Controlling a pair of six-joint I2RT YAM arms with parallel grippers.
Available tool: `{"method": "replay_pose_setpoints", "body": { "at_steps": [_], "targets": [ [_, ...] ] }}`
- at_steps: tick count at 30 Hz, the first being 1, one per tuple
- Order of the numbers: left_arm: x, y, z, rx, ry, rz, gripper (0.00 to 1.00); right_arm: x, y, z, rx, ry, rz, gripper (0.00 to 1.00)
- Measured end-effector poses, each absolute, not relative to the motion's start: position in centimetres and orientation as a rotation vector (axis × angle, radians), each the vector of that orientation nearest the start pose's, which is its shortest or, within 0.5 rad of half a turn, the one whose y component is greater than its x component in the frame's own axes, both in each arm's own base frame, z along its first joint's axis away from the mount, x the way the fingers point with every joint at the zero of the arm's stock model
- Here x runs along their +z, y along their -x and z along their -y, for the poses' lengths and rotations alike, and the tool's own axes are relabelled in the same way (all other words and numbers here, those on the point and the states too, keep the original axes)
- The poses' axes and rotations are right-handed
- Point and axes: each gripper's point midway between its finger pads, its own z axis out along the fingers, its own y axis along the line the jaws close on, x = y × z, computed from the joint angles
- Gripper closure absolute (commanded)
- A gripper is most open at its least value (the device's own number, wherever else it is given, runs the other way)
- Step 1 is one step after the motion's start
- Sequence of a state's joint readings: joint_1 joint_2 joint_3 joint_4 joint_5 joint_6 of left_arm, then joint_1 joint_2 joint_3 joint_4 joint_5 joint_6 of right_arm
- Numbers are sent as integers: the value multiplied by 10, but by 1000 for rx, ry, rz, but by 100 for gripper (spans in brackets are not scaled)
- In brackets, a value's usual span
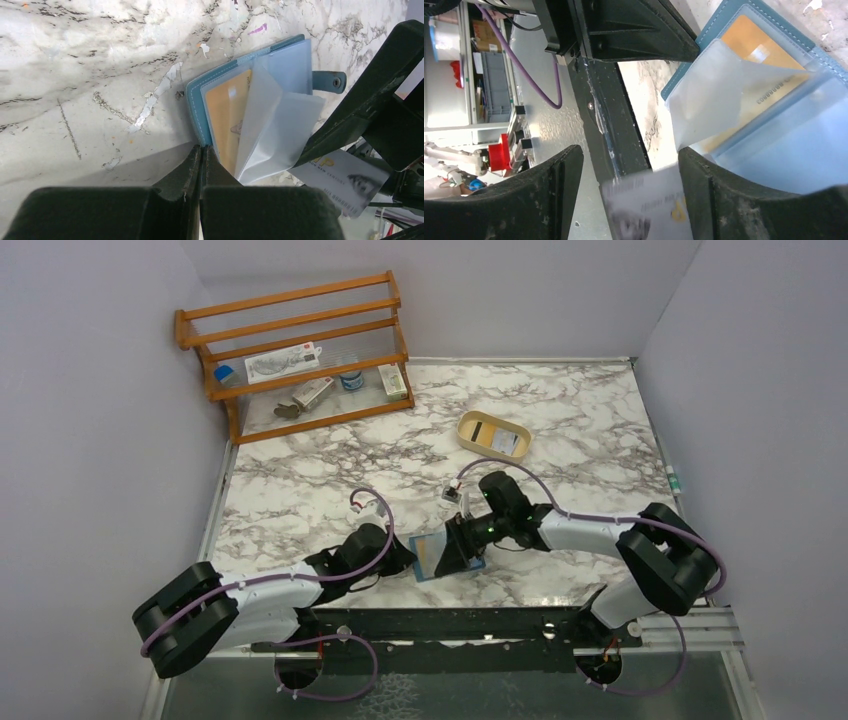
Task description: Take the credit cards out of the card holder
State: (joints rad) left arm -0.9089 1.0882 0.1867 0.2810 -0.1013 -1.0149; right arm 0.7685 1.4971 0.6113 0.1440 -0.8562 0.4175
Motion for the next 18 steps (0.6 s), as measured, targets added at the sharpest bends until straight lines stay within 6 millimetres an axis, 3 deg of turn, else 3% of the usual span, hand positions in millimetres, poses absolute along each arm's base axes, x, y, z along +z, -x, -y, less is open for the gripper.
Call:
{"method": "replay_pose_setpoints", "body": {
  "at_steps": [5,7,9,12,18],
  "targets": [
    [27,-164,237,-917,186,-2355,100,71,-122,-309,1530,895,-2374,91],
    [26,-164,236,-913,187,-2358,100,66,-122,-305,1513,868,-2407,97],
    [27,-164,236,-911,190,-2357,100,61,-124,-301,1489,847,-2429,86],
    [27,-165,235,-905,195,-2354,100,55,-129,-297,1439,808,-2460,50],
    [25,-165,232,-887,197,-2358,100,56,-142,-283,1250,719,-2497,23]
  ]
}}
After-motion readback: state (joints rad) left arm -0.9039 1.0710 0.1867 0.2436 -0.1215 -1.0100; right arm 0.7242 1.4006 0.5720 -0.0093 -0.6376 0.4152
